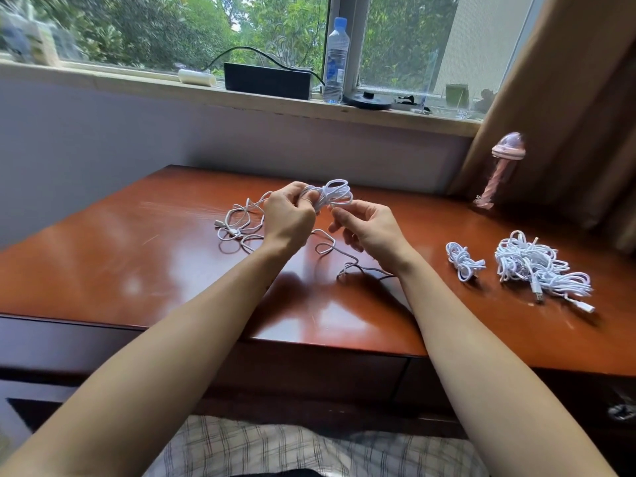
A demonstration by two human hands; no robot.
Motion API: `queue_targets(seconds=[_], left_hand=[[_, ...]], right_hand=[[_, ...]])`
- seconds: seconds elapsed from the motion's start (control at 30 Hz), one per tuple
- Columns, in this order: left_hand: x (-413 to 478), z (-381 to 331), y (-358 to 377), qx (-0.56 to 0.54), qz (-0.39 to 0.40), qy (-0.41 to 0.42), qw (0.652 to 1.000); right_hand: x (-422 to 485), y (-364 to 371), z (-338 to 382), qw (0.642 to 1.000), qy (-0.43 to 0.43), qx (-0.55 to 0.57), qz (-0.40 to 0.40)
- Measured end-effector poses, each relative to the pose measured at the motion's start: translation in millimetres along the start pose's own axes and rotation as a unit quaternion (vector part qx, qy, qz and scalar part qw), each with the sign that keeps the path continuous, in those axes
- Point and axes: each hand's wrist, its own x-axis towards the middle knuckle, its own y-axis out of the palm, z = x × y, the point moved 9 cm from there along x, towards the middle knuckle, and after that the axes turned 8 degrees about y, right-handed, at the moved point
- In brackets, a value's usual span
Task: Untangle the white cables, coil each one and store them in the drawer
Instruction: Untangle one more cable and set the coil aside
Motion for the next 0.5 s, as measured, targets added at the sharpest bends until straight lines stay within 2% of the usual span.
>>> queue_targets(seconds=[0.3, 0.37, 0.5], left_hand=[[0, -4, -11, 0.086, -0.029, 0.02, 0.996], [0, -3, -17, 0.124, -0.038, 0.028, 0.991], [0, -4, -21, 0.217, -0.036, 0.041, 0.975]], right_hand=[[-2, 9, -1, 0.999, 0.011, -0.026, 0.021], [-1, 7, -2, 0.998, -0.001, -0.062, 0.01], [3, 5, 0, 0.977, -0.059, -0.205, -0.026]])
